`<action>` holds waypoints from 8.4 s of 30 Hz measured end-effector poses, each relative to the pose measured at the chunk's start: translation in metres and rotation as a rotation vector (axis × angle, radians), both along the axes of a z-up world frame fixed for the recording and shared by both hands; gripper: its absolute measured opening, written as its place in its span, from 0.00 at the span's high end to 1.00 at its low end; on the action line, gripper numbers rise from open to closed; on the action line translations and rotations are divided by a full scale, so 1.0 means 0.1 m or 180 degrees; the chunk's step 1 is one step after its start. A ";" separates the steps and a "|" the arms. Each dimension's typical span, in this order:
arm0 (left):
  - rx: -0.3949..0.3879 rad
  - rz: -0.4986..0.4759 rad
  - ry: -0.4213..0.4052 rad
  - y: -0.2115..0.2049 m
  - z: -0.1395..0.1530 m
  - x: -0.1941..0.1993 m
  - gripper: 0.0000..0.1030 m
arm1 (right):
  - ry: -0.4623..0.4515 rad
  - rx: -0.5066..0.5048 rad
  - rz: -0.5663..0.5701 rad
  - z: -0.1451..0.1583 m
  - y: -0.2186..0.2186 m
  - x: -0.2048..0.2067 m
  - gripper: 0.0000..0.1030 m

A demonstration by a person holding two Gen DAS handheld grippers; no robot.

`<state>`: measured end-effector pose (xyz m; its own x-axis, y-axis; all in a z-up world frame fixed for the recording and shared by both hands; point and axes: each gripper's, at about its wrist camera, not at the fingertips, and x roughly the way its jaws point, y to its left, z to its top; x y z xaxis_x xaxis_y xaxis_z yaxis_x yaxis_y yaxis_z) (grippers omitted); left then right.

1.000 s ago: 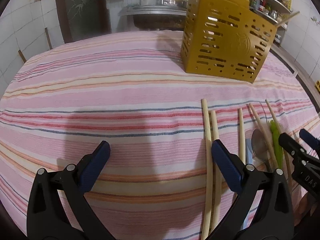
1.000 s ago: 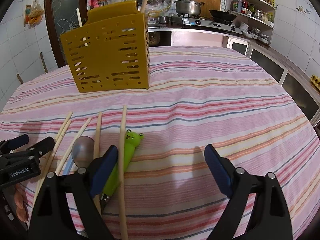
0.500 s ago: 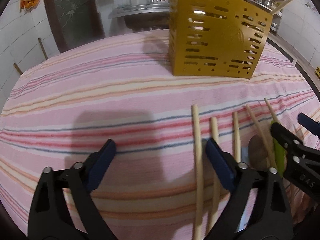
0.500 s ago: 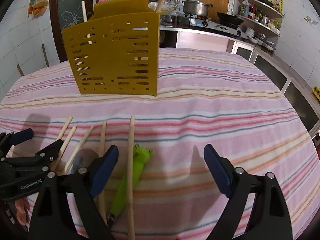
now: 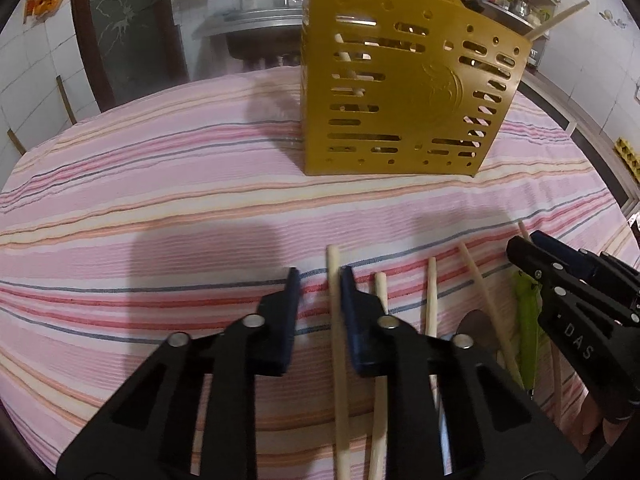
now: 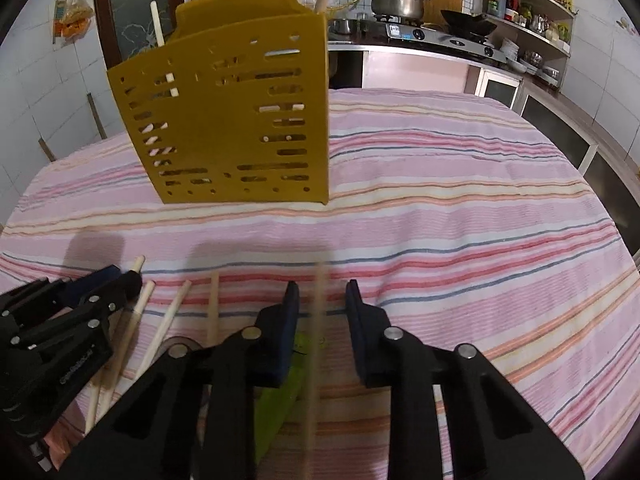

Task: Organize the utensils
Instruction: 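Lift both chopsticks upright and carry them above the yellow holder, then open and reclose the left tool on its chopstick while the right tool holds its own, then hold both chopsticks upright above the yellow holder, then lower the left tool's chopstick into the yellow holder and open it while the right tool does the same, then close the left tool on a wooden chopstick while the right tool grasps the green frog fork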

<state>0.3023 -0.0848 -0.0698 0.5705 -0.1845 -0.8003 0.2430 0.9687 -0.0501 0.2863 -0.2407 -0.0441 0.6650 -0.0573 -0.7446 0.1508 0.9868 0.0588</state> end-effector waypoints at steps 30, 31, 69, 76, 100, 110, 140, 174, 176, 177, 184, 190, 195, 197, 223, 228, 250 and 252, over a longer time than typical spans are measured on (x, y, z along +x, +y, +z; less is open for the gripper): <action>-0.0167 0.0366 -0.0558 0.56 0.49 -0.42 0.95 | -0.0204 0.0110 -0.0173 0.10 -0.33 -0.17 0.47; -0.0157 0.0369 -0.0494 0.57 0.43 -0.36 0.95 | -0.0181 0.0099 -0.0171 0.07 -0.31 -0.12 0.48; -0.0329 0.0708 -0.1596 1.00 1.07 -1.42 0.95 | -0.1651 0.0112 -0.0119 0.98 -0.28 -1.23 0.95; -0.0240 0.0752 -0.1949 1.01 1.14 -1.78 0.95 | -0.1900 -0.0020 -0.0031 1.07 -0.13 -1.61 0.95; -0.0437 0.0711 -0.2236 0.89 1.44 -1.65 0.98 | -0.2232 -0.0282 -0.0043 1.36 -0.05 -1.54 0.95; -0.0446 0.0727 -0.2015 0.97 1.45 -1.31 0.98 | -0.2261 -0.0361 -0.0018 1.47 -0.02 -1.34 0.95; 0.0235 0.0743 -0.0044 0.87 0.00 0.31 0.95 | -0.1943 -0.0312 0.0025 1.38 -0.16 -0.45 0.95; -0.0469 0.0381 -0.1853 0.37 1.75 -0.52 0.96 | -0.2093 -0.0417 0.0012 1.53 -0.15 -0.46 0.95; -0.0470 0.0339 -0.1878 0.33 1.83 -0.51 0.96 | -0.2105 -0.0411 0.0025 1.57 -0.15 -0.47 0.95; -0.0480 0.0319 -0.1883 0.31 1.86 -0.51 0.96 | -0.2112 -0.0410 0.0032 1.59 -0.15 -0.47 0.95; -0.0639 0.0229 -0.2126 0.14 2.40 -0.49 0.96 | -0.2290 -0.0386 0.0088 1.95 -0.13 -0.55 0.95; -0.0681 0.0188 -0.2392 -0.07 2.88 -0.36 0.96 | -0.2444 -0.0343 0.0197 2.38 -0.07 -0.46 0.95; -0.0740 0.0235 -0.2467 -0.18 3.00 -0.07 0.96 | -0.2512 -0.0277 0.0201 2.60 -0.02 -0.21 0.95; -0.0713 0.0242 -0.2498 -0.22 2.95 0.06 0.96 | -0.2521 -0.0263 0.0168 2.63 -0.02 -0.07 0.95; -0.0491 0.0493 -0.2284 0.26 2.27 0.15 0.05 | -0.2001 -0.0343 -0.0129 2.07 -0.33 0.30 0.33; -0.0508 0.0464 -0.2054 0.55 2.22 -0.29 0.05 | -0.1826 -0.0396 -0.0276 1.96 -0.33 -0.12 0.28; -0.0035 0.0503 -0.0741 0.70 0.49 -0.43 0.05 | -0.0017 -0.0182 -0.0378 0.10 0.01 -0.37 0.37; -0.0034 0.0467 -0.0614 0.66 0.36 -0.40 0.05 | 0.0112 -0.0062 -0.0346 0.02 0.03 -0.34 0.48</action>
<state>0.2626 -0.0188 -0.0342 0.7340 -0.0962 -0.6723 0.1056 0.9940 -0.0269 0.2523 -0.2377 -0.0426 0.6276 -0.1424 -0.7654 0.2588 0.9654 0.0326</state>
